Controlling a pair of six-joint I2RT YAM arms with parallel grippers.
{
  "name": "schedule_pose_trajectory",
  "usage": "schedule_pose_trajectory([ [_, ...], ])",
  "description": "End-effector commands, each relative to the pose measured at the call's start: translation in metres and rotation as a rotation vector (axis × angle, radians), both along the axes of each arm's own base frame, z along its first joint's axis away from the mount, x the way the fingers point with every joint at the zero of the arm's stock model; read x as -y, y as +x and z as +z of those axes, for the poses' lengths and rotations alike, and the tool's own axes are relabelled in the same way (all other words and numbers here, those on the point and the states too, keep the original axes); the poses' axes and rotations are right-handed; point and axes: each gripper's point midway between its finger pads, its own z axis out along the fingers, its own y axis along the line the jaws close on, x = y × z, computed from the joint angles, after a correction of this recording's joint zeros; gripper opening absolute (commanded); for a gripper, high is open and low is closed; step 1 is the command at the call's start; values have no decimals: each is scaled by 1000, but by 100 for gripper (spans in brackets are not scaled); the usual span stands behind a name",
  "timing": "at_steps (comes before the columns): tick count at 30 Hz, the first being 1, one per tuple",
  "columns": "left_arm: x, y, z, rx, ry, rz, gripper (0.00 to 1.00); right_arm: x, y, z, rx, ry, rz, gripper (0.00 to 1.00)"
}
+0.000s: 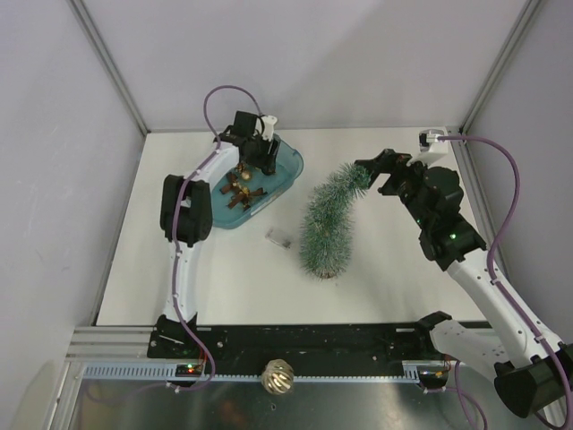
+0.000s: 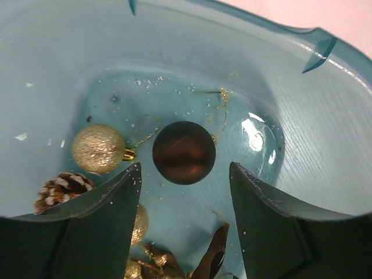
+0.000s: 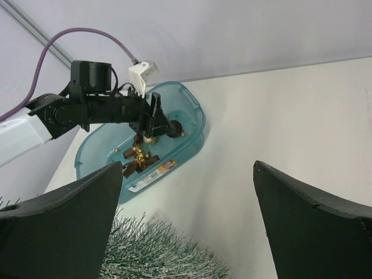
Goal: Decorate the small christmas tree
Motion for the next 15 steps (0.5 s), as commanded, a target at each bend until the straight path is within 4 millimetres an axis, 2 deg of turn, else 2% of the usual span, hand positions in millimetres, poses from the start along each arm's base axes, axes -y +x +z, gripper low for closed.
schedule_pose_trajectory([
  [1,12,-3,-2,-12,-28,-22,66,10,2,21,49,2,-45,99],
  [7,20,-7,-16,-35,-20,-43,64,25,7,12,18,-16,-119,99],
  [11,21,-9,-24,-49,-20,-49,50,23,10,7,4,-24,-111,99],
  [15,22,-11,-32,-65,-23,-60,36,14,14,24,70,6,-64,99],
])
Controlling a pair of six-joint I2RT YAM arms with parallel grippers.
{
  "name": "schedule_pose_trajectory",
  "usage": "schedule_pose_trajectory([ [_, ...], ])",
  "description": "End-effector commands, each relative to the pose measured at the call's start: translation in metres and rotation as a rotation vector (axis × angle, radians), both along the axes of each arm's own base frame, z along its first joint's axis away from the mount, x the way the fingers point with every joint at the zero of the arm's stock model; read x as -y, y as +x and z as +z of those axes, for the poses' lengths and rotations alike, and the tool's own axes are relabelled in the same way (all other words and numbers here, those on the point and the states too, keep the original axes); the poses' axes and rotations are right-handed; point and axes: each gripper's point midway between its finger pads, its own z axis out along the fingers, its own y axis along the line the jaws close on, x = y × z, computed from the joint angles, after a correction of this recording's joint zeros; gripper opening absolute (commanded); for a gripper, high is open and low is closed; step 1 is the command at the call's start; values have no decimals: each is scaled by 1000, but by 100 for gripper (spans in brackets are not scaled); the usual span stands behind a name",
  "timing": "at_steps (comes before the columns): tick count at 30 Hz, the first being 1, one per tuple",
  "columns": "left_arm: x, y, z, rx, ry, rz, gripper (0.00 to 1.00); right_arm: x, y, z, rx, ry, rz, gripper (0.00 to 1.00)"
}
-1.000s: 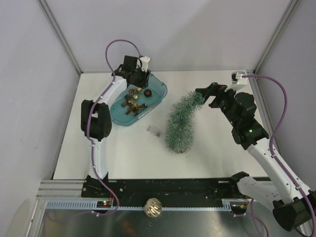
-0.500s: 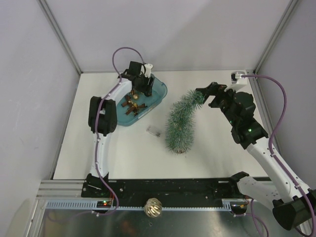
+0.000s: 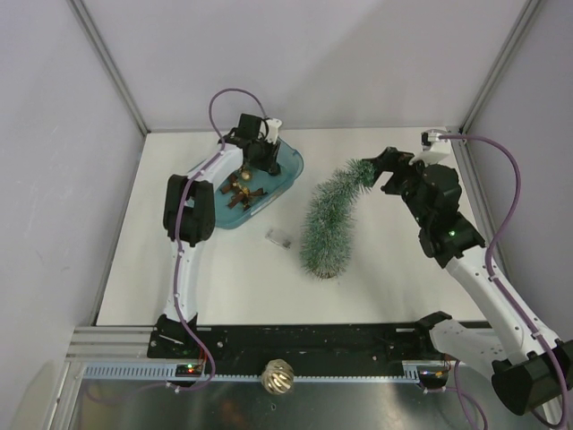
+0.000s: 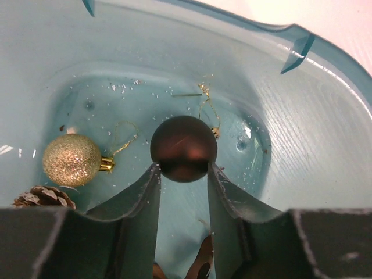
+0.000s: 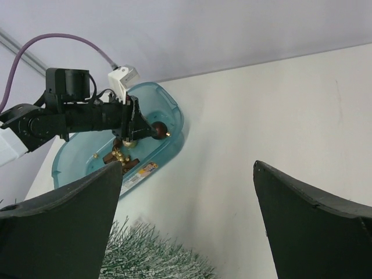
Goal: Decorate the small christmas tree
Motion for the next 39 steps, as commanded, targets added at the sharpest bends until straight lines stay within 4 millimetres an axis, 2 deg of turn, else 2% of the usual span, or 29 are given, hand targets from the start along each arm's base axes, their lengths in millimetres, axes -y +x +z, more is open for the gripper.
schedule_pose_trajectory([
  [1,7,-3,-12,-23,-17,-23,33,-8,6,44,135,54,46,99],
  [6,8,-6,-11,-29,-25,-34,16,-27,1,79,230,162,168,99],
  [10,8,-9,-6,-22,-24,-44,7,-34,-8,101,274,218,247,99],
  [13,8,-12,-1,-16,-25,-52,6,-34,-17,112,297,253,293,99],
  [19,5,-17,18,11,-24,-59,5,-27,-29,122,316,270,311,99],
  [27,4,-26,64,78,-48,-68,3,-14,-30,127,303,323,329,99],
  [33,3,-33,90,113,-70,-74,2,-8,-41,138,330,338,362,99],
  [37,4,-36,100,127,-83,-77,1,2,-44,144,349,323,339,99],
  [39,5,-36,99,123,-87,-79,2,5,-45,143,350,308,325,99],
])
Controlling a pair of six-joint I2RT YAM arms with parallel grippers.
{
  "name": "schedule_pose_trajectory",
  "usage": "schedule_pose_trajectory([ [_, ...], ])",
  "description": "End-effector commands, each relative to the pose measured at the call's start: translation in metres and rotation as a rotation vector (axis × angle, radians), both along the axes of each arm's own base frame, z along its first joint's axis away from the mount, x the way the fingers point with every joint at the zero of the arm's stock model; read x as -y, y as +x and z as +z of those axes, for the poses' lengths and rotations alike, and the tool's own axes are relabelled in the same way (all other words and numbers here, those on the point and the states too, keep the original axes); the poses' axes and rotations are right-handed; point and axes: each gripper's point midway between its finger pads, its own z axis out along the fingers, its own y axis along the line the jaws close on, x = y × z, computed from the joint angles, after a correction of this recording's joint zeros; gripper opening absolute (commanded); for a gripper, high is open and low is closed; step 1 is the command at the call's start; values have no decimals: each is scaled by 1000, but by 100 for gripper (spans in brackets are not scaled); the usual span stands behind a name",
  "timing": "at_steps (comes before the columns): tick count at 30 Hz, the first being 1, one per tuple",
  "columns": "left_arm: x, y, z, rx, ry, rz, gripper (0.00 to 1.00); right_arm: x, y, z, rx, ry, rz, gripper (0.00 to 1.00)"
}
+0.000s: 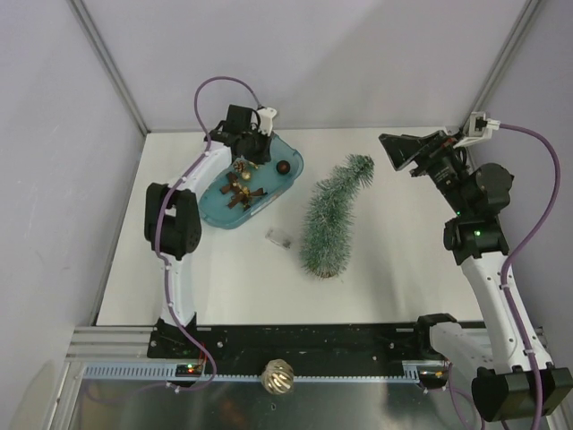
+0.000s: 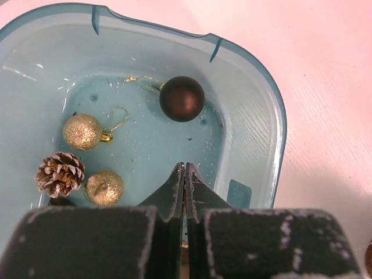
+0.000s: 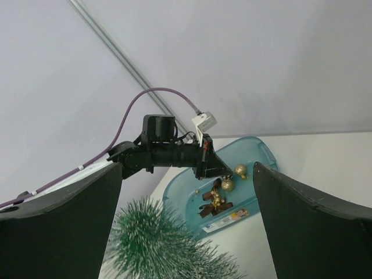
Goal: Decorate the small christmas tree
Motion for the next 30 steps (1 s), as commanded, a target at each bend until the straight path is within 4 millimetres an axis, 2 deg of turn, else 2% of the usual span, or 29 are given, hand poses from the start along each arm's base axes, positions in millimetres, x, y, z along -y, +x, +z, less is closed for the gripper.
schedule_pose_trajectory([
  [1,4,-4,18,37,-19,-32,7,4,-21,37,109,-8,6,99],
  [2,5,-2,15,32,-18,-34,14,6,-21,35,106,-14,-3,99],
  [5,11,5,-2,10,-11,-40,51,10,-20,31,97,-41,-37,99],
  [6,13,7,-7,6,-10,-41,60,12,-21,30,97,-48,-45,99],
  [7,16,11,-14,0,-6,-45,66,13,-20,28,94,-56,-56,99],
  [9,21,17,-24,-3,0,-55,72,15,-20,26,90,-69,-72,99],
  [18,43,41,-48,29,20,-136,78,19,-18,18,70,-98,-98,99],
  [27,53,52,-58,41,31,-132,74,18,-18,14,58,-106,-92,99],
  [30,55,54,-59,40,22,-129,69,19,-19,13,57,-110,-93,99],
])
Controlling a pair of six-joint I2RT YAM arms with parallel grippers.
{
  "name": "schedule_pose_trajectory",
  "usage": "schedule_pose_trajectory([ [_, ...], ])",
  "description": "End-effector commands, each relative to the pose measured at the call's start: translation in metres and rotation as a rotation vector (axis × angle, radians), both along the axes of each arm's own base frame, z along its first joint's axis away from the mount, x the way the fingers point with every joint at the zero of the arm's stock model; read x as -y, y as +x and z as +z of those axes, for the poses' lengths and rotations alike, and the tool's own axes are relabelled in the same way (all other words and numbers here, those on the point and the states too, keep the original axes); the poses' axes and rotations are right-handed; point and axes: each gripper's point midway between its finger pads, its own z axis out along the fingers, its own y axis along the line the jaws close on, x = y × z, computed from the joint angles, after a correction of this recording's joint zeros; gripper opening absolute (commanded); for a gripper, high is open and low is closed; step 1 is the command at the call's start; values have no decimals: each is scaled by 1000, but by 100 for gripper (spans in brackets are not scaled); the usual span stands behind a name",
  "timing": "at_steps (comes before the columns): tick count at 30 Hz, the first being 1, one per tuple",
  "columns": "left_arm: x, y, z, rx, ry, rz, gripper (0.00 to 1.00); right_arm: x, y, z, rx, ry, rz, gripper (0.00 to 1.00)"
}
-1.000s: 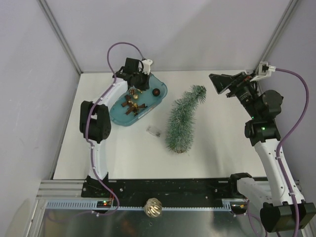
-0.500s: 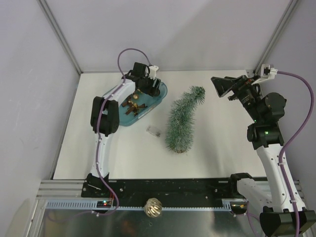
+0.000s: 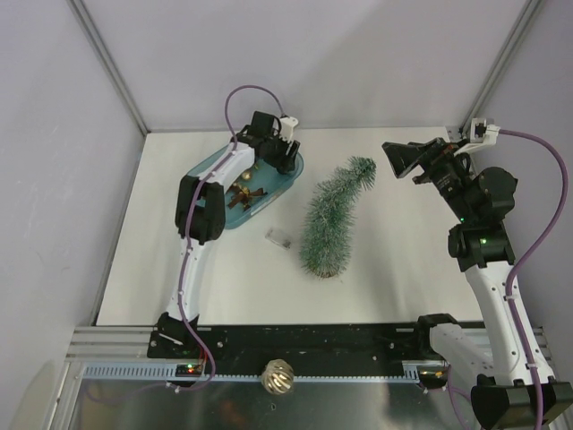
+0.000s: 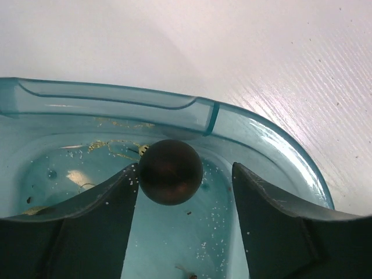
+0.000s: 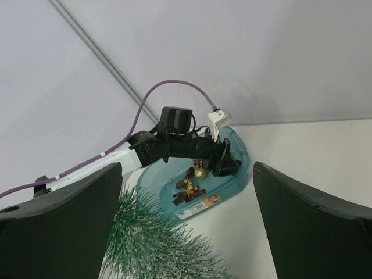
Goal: Decorate the small christmas tree
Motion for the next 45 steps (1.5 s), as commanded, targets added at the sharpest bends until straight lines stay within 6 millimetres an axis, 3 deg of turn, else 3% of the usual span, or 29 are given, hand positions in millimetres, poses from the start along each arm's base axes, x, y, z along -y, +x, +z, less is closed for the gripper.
schedule_pose_trajectory([
  [1,9,10,9,43,-14,-14,66,2,-12,26,74,-11,-6,99],
  [7,4,2,-2,13,3,-10,60,3,-13,26,77,-15,-9,99],
  [16,-6,-7,-14,-7,46,-4,68,3,-11,22,72,-10,-8,99],
  [20,-3,-8,-15,-19,33,-5,55,3,-12,24,76,-6,-8,99],
  [25,2,-7,0,-2,1,-8,41,2,-14,23,73,-6,-3,99],
  [29,4,-7,27,34,-24,-15,32,2,-16,23,76,-6,-1,99],
  [36,-2,-31,114,156,-66,-49,22,2,-20,24,80,-8,-1,99],
  [40,-12,-63,167,228,-90,-73,19,4,-23,28,94,-6,-9,99],
  [45,-18,-133,242,319,-193,-161,16,6,-29,32,105,-1,-20,99],
])
